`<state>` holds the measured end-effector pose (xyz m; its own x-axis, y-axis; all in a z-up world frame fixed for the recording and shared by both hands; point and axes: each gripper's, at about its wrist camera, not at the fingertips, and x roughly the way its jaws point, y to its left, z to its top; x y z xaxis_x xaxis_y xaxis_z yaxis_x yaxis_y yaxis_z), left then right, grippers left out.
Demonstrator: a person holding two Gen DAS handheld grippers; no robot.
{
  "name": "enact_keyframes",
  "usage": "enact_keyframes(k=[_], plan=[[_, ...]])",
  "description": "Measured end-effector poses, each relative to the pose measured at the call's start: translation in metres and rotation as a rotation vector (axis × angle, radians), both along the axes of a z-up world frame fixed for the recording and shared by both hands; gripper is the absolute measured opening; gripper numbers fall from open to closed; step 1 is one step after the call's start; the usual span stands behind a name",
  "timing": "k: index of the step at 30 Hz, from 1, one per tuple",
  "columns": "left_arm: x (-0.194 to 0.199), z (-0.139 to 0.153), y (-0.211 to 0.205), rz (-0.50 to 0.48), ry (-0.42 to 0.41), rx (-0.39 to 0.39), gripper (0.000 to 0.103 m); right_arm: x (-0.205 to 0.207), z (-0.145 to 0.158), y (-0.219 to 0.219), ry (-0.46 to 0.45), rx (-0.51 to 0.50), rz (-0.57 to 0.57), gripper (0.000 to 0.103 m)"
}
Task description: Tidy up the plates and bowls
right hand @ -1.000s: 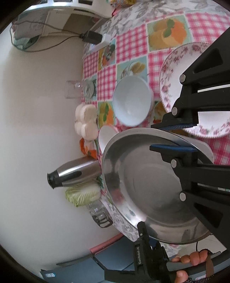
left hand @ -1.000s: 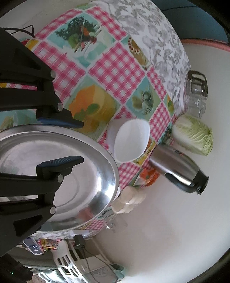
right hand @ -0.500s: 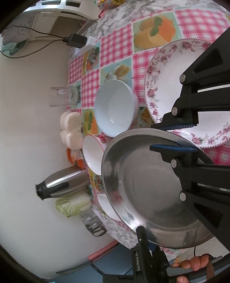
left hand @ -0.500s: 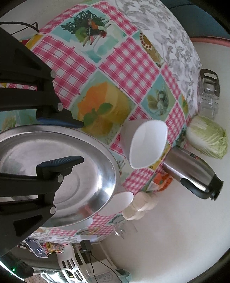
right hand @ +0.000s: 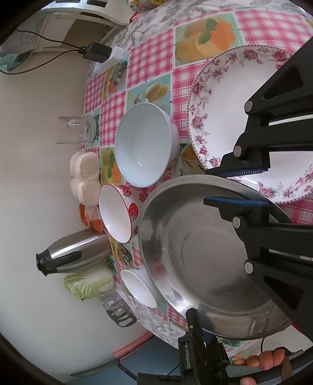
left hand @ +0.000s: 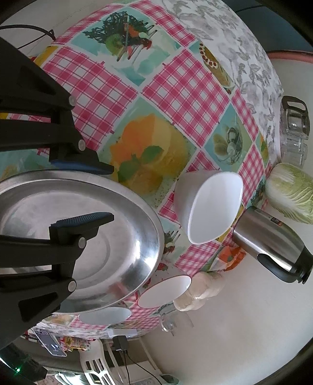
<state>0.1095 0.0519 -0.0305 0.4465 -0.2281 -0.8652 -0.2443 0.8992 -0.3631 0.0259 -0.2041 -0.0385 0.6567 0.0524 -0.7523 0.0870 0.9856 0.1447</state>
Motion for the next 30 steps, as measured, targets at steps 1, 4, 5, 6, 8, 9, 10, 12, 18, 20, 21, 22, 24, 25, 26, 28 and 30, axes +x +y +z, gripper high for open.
enact_keyframes(k=[1,4,5,6,8,9,10,12,18,20,21,22,24,25,26,28,30], plan=[[0.001,-0.001,0.000,0.000,0.003,0.000,0.033,0.000,-0.001,0.000,0.001,-0.001,0.000,0.017],[0.003,-0.004,-0.002,-0.004,0.011,0.000,0.033,0.002,-0.003,0.000,0.006,-0.003,-0.003,0.017],[0.002,-0.004,-0.003,-0.006,0.012,0.001,0.033,0.003,-0.004,0.000,0.007,-0.002,-0.005,0.017],[0.003,-0.005,-0.003,-0.008,0.014,0.003,0.033,0.003,-0.004,0.000,0.010,-0.002,-0.006,0.017],[0.003,-0.006,-0.004,-0.011,0.014,0.008,0.033,0.004,-0.005,0.000,0.009,-0.005,-0.008,0.017],[0.004,-0.006,-0.005,-0.012,0.016,0.011,0.033,0.004,-0.005,0.000,0.008,-0.008,-0.008,0.017],[0.004,-0.007,-0.005,-0.012,0.018,0.015,0.033,0.004,-0.005,0.000,0.009,-0.010,-0.007,0.017],[0.005,-0.008,-0.005,-0.015,0.022,0.016,0.033,0.004,-0.006,0.000,0.009,-0.013,-0.006,0.018],[0.007,-0.013,-0.006,-0.021,0.039,0.010,0.033,0.006,-0.009,0.000,0.020,-0.019,-0.014,0.018],[0.008,-0.015,-0.006,-0.024,0.043,0.009,0.033,0.007,-0.010,-0.001,0.021,-0.023,-0.019,0.018],[0.008,-0.016,-0.006,-0.027,0.045,0.007,0.033,0.007,-0.011,-0.001,0.023,-0.024,-0.021,0.017],[0.008,-0.016,-0.006,-0.028,0.046,0.005,0.033,0.007,-0.011,-0.002,0.024,-0.023,-0.022,0.018],[0.009,-0.017,-0.006,-0.028,0.046,0.005,0.033,0.008,-0.011,-0.002,0.023,-0.021,-0.023,0.018],[0.009,-0.017,-0.006,-0.028,0.047,0.005,0.033,0.008,-0.011,-0.002,0.022,-0.020,-0.023,0.018],[0.010,-0.017,-0.006,-0.029,0.047,0.006,0.033,0.008,-0.012,-0.002,0.022,-0.021,-0.024,0.018],[0.010,-0.017,-0.007,-0.030,0.049,0.008,0.033,0.008,-0.012,-0.002,0.022,-0.022,-0.026,0.018],[0.010,-0.018,-0.007,-0.030,0.050,0.007,0.033,0.008,-0.013,-0.002,0.023,-0.022,-0.027,0.018]])
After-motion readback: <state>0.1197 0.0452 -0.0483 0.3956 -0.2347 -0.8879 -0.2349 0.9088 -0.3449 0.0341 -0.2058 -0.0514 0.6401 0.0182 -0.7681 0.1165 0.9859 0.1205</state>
